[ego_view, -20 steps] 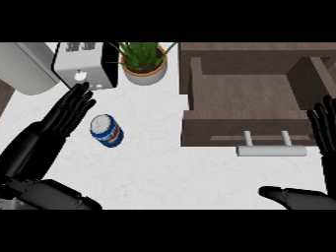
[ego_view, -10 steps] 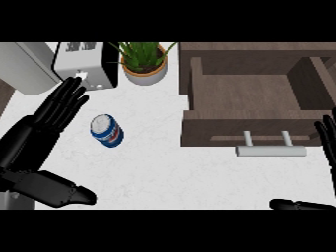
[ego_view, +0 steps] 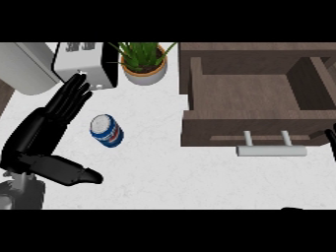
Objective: Pick up the can, place it into the drawer and close the drawer
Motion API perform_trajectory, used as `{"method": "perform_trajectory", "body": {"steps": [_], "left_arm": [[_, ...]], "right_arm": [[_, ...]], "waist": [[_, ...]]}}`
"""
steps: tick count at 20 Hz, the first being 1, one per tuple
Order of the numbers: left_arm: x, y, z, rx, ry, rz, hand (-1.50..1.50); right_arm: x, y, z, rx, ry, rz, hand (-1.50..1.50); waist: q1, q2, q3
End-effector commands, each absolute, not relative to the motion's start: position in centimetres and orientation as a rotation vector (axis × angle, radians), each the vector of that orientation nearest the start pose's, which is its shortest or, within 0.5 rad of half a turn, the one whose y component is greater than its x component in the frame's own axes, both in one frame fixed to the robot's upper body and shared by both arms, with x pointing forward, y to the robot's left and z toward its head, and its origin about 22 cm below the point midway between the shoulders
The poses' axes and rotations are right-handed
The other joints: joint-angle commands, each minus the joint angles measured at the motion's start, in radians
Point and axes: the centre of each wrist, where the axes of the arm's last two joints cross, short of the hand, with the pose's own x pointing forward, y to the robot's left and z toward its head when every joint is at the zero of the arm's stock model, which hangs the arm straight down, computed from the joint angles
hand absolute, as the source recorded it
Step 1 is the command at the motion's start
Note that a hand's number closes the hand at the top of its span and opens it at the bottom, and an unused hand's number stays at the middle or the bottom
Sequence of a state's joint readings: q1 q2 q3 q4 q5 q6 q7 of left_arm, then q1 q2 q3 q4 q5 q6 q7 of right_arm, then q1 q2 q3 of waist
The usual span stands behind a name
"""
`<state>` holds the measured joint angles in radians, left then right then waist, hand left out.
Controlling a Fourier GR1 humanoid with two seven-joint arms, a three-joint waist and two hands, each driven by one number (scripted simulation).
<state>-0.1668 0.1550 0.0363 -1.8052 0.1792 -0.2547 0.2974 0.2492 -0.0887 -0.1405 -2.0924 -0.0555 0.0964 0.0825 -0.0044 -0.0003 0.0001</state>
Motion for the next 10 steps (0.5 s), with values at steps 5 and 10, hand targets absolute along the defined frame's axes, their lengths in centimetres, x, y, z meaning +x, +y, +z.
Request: {"method": "perform_trajectory", "body": {"steps": [5,10], "left_arm": [[25.9,23.6,6.5,-0.189,-1.632,-0.322,-1.5],[29.3,24.0,5.2,-0.16,-1.63,-0.307,-1.5]], "right_arm": [[15.6,-28.6,7.5,-0.166,-1.782,0.003,-1.5],[17.9,-29.5,8.0,-0.157,-1.784,0.025,-1.5]], "waist": [[0.001,0.0,0.0],[0.001,0.001,0.0]]}}
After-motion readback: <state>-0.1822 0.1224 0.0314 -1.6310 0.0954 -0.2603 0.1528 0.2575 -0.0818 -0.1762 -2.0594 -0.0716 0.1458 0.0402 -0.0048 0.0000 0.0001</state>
